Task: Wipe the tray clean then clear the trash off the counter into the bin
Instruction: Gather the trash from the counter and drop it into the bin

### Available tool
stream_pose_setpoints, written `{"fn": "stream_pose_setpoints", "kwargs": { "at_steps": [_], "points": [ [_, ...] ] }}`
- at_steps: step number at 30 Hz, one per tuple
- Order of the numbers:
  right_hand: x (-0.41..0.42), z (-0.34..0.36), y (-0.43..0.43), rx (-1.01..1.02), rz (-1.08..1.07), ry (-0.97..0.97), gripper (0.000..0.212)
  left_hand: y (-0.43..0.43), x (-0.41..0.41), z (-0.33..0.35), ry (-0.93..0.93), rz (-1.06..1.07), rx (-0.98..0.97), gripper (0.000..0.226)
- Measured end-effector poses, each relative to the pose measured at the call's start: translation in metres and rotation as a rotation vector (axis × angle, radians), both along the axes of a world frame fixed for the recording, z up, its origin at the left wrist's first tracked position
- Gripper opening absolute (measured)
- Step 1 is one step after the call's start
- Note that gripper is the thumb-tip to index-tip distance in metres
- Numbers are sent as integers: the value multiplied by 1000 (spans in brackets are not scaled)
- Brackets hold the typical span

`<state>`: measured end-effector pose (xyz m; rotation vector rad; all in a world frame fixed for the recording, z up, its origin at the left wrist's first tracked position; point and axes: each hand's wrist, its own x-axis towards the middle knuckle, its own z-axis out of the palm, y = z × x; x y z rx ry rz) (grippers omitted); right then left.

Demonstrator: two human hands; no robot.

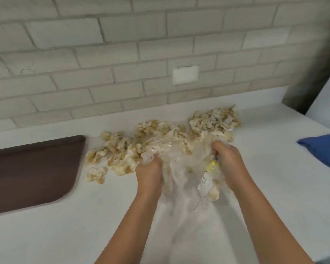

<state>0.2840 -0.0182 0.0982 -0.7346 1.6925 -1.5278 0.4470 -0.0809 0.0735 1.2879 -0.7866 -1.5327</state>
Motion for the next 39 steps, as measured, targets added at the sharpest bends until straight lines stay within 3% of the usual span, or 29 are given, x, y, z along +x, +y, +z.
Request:
{"fn": "stream_pose_setpoints", "kwargs": {
  "at_steps": [5, 8, 13, 16, 20, 24, 26, 29, 33, 37, 39],
  "points": [
    [-80, 6, 98, -92, -142, -98, 17, 86, -114, 3, 22, -213, -44, 19],
    [-139, 0, 160, -148, -258, -139, 22, 144, -185, -5, -19, -348, -42, 17],
    [-235, -25, 264, -169, -498, -104, 30, 248, -300, -36, -38, -559, 9, 11],
    [-283, -47, 317, -167, -669, -131, 22, 306, -353, -52, -23, -679, 80, 14],
    [-331, -81, 363, -146, -802, -193, 11, 348, -413, -80, -119, -839, 114, 10],
    [-366, -124, 384, -84, -936, -185, 14, 366, -461, -122, -213, -961, 106, 11],
    [-383, -153, 389, -17, -989, -171, 19, 370, -477, -152, -155, -1036, 149, 14],
    [-408, -207, 394, 81, -1016, -159, 23, 371, -504, -211, -71, -1191, 260, 31],
    [-436, -293, 395, 140, -957, -224, 20, 380, -540, -289, -277, -1255, 151, 74],
    [-457, -392, 398, 204, -830, -339, 17, 384, -559, -375, -230, -1187, 131, 36],
    [-470, -443, 405, 232, -766, -331, 21, 387, -566, -424, -152, -1184, 104, 36]
  ]
}}
